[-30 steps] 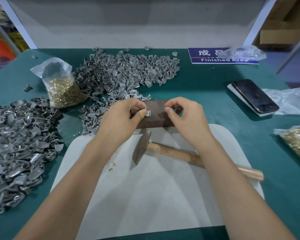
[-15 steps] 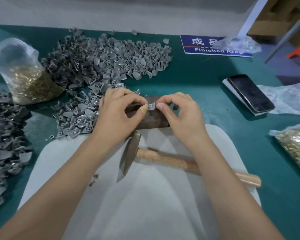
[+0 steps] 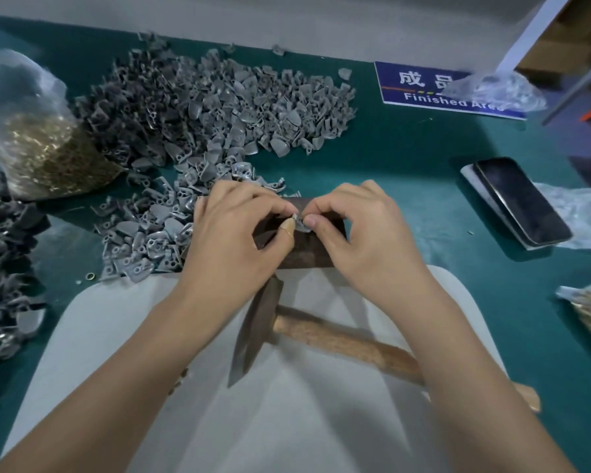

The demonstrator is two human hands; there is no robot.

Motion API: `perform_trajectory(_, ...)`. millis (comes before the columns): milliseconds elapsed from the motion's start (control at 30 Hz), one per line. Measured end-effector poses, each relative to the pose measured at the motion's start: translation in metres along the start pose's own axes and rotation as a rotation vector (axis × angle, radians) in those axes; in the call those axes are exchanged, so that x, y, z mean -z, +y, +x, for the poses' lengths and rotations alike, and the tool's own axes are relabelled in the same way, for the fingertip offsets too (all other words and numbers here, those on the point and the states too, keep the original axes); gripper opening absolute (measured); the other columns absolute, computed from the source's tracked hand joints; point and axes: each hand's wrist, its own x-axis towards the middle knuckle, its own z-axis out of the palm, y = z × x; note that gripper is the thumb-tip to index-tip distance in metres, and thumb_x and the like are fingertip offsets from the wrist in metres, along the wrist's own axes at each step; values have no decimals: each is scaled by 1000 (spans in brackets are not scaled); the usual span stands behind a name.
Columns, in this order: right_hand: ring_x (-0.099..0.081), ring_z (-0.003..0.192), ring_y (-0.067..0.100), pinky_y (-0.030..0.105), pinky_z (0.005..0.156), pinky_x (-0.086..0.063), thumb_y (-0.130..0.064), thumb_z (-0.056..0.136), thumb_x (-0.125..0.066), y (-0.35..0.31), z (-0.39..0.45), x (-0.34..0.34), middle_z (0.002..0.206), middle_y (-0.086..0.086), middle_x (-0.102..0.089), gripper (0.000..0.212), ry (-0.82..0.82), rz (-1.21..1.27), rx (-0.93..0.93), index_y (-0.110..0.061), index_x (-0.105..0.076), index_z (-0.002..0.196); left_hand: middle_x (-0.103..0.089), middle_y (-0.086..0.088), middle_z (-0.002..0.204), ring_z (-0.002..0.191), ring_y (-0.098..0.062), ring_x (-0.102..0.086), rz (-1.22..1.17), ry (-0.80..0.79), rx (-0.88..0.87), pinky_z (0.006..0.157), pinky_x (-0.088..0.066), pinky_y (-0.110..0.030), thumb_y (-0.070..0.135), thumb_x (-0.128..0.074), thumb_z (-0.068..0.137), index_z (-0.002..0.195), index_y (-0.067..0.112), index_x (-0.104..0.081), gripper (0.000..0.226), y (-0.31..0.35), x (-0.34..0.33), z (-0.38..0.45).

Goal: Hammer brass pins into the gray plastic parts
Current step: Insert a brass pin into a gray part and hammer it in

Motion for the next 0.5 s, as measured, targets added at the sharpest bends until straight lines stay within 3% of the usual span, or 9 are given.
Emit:
perform_trajectory(233, -49, 99, 25, 39, 84, -39, -30, 101, -56, -23, 2, 2, 95, -5, -65, 19, 0, -360, 30, -26, -74, 97, -68, 14, 103, 106, -14, -51, -30, -8, 16, 96, -42, -50, 22, -75, 88, 99, 27, -76, 12, -1, -2, 2)
perform_trajectory(300, -50, 99, 23, 35, 82, -39, -31, 101, -55, -22, 1, 1, 96, -6, -64, 19, 21, -313, 4, -27, -74, 98, -68, 14, 102, 106, -15, -52, -29, -5, 19, 95, -43, -52, 24, -74, 88, 98, 26, -76, 11, -1, -2, 2)
perform_trajectory(433, -50, 92, 17, 26, 68, -25, -31, 97, -63, -13, 0, -5, 89, -10, -63, 11, 72, -230, -19, -31, -73, 91, -67, 15, 99, 104, -15, -53, -33, -6, 18, 94, -43, -52, 30, -70, 87, 97, 28, -76, 12, 1, -2, 1)
perform_trajectory(500, -54, 90, 17, 30, 67, -34, -30, 95, -68, -6, 0, -11, 86, -11, -64, 9, 92, -113, -38, -32, -75, 89, -67, 16, 98, 104, -14, -52, -26, 1, 17, 94, -42, -50, 30, -71, 87, 97, 29, -76, 11, 0, -1, 0)
